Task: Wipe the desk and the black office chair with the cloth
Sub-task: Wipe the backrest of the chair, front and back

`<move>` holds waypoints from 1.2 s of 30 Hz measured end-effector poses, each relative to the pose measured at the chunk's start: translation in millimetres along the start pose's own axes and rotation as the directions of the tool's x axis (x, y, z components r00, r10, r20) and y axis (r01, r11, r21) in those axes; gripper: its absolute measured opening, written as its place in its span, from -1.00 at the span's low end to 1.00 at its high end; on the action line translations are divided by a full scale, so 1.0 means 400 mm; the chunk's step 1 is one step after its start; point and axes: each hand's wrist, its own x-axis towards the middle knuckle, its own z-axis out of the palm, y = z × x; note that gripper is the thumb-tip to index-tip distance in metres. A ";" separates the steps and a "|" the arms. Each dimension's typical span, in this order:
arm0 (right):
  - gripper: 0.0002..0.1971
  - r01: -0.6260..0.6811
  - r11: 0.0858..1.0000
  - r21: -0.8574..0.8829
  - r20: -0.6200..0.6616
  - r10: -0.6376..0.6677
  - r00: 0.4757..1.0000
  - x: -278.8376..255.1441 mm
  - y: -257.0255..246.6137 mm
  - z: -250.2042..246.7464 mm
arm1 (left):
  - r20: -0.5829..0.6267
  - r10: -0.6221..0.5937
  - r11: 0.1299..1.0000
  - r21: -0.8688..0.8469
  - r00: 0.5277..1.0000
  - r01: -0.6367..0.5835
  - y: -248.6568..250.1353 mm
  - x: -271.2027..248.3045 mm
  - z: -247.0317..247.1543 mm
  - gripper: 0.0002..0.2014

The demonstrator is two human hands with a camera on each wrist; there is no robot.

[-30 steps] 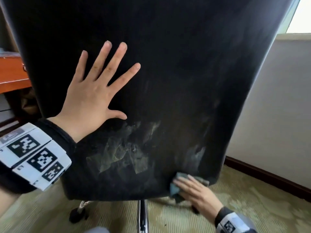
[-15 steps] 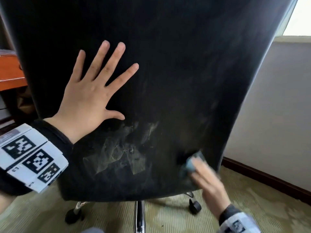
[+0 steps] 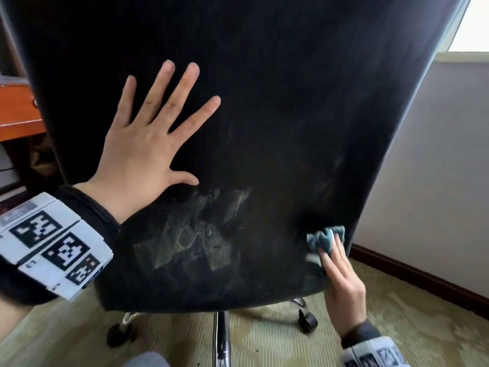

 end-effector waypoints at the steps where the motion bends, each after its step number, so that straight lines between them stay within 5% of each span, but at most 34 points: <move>1: -0.61 -0.216 0.976 -0.034 0.065 0.218 0.974 0.015 0.019 -0.024 | 0.003 0.005 1.000 0.004 1.000 -0.005 0.001 0.000 -0.001 0.22; 2: -0.60 -0.264 0.959 -0.099 0.203 0.279 0.938 0.036 0.015 0.036 | 0.004 0.007 1.000 0.004 1.000 -0.007 0.002 0.000 0.000 0.22; 3: -0.60 -0.311 0.948 -0.071 0.193 0.319 0.928 0.012 0.002 0.074 | 0.000 0.003 1.000 0.001 1.000 -0.003 0.001 0.000 0.002 0.22; 8: -0.59 -0.012 0.998 -0.054 0.303 0.028 0.953 -0.231 -0.026 0.089 | -0.004 0.007 1.000 -0.005 1.000 -0.007 0.008 0.001 -0.003 0.21; 10: -0.60 -0.115 0.993 -0.008 0.203 0.114 0.973 -0.166 -0.034 0.050 | 0.003 0.008 1.000 -0.005 1.000 -0.008 0.012 0.004 -0.004 0.21; 12: -0.55 -0.281 0.959 -0.027 -0.027 0.280 0.959 -0.026 -0.027 0.011 | 0.002 0.009 1.000 -0.008 1.000 -0.009 0.013 0.005 -0.004 0.22; 15: -0.35 -0.497 0.866 0.059 -0.313 0.489 0.814 0.212 0.026 -0.008 | -0.016 0.011 1.000 -0.013 1.000 -0.011 0.013 0.004 -0.003 0.22; 17: -0.33 -0.552 0.823 0.136 -0.393 0.556 0.732 0.295 -0.006 0.046 | -0.028 0.003 1.000 -0.015 1.000 -0.004 0.013 0.002 0.000 0.22; 19: -0.42 -0.410 0.910 0.068 -0.370 0.405 0.836 0.283 -0.097 0.105 | -0.039 -0.002 1.000 -0.018 0.999 0.001 0.012 0.002 0.005 0.23; 21: -0.46 -0.137 0.991 -0.008 -0.205 0.132 0.970 0.222 -0.156 0.124 | -0.042 0.013 1.000 -0.010 0.999 -0.013 0.008 0.004 0.007 0.22; 22: -0.46 -0.042 0.999 -0.017 -0.132 0.040 0.990 0.214 -0.144 0.104 | -0.041 0.022 1.000 -0.007 0.999 -0.023 0.006 0.004 0.008 0.22; 23: -0.47 -0.003 1.000 -0.021 -0.121 0.000 0.993 0.235 -0.109 0.077 | -0.040 0.026 1.000 -0.006 0.999 -0.027 0.003 0.005 0.008 0.22; 25: -0.50 -0.167 0.985 -0.051 -0.249 0.149 0.957 0.312 -0.016 0.021 | -0.031 0.024 1.000 -0.012 0.999 -0.025 0.003 0.006 0.007 0.22; 28: -0.43 -0.478 0.875 0.080 -0.444 0.461 0.768 0.434 0.021 0.001 | -0.029 0.027 1.000 -0.006 0.999 -0.027 0.015 0.010 0.004 0.22; 29: -0.45 -0.475 0.877 0.079 -0.452 0.456 0.767 0.435 -0.024 0.027 | -0.036 0.027 1.000 -0.007 0.999 -0.028 0.021 0.011 0.004 0.22; 33: -0.50 -0.086 0.996 0.028 -0.170 0.090 0.981 0.321 -0.147 0.086 | -0.053 0.048 0.999 -0.004 0.997 -0.048 0.042 0.021 0.003 0.21; 35: -0.49 -0.022 1.000 0.017 -0.118 0.024 0.993 0.329 -0.073 0.043 | -0.061 0.090 0.996 0.002 0.994 -0.090 0.042 0.021 -0.004 0.19; 36: -0.47 -0.095 0.995 -0.002 -0.158 0.094 0.983 0.344 -0.030 0.024 | -0.059 0.122 0.993 0.014 0.991 -0.121 0.031 0.017 -0.008 0.16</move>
